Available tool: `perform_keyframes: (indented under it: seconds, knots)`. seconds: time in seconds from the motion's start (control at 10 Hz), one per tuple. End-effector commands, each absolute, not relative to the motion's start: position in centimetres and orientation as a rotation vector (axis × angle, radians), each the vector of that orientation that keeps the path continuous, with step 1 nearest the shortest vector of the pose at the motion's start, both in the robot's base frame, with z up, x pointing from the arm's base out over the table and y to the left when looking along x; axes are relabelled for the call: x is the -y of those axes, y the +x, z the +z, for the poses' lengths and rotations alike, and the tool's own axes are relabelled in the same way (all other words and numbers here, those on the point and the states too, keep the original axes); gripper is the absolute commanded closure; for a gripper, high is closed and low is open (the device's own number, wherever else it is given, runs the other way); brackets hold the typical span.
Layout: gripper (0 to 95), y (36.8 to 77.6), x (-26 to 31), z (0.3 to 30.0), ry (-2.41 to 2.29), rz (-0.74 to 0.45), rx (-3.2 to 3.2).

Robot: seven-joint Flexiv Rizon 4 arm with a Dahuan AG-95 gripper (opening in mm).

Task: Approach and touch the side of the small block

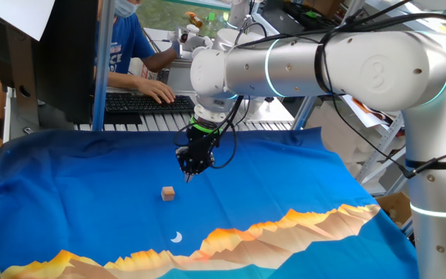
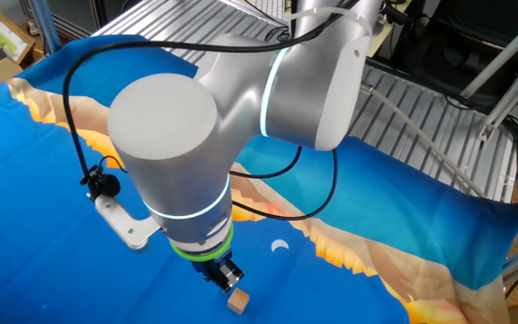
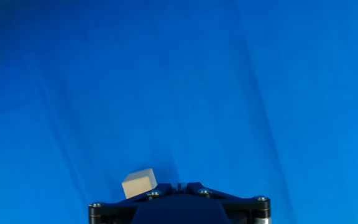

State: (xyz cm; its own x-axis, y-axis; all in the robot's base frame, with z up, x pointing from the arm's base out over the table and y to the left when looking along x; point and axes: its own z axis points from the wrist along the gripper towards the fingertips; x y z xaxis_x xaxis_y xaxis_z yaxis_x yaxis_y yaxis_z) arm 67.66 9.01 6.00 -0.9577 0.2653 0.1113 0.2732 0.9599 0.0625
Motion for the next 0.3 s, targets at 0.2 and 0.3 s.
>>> perform_keyframes:
  seconds: [0.2, 0.3]
  knots:
    - [95.0, 67.72, -9.01, 6.10, -0.413, -0.120, 2.998]
    - [95.0, 67.72, -9.01, 6.12, -0.411, -0.123, 2.997]
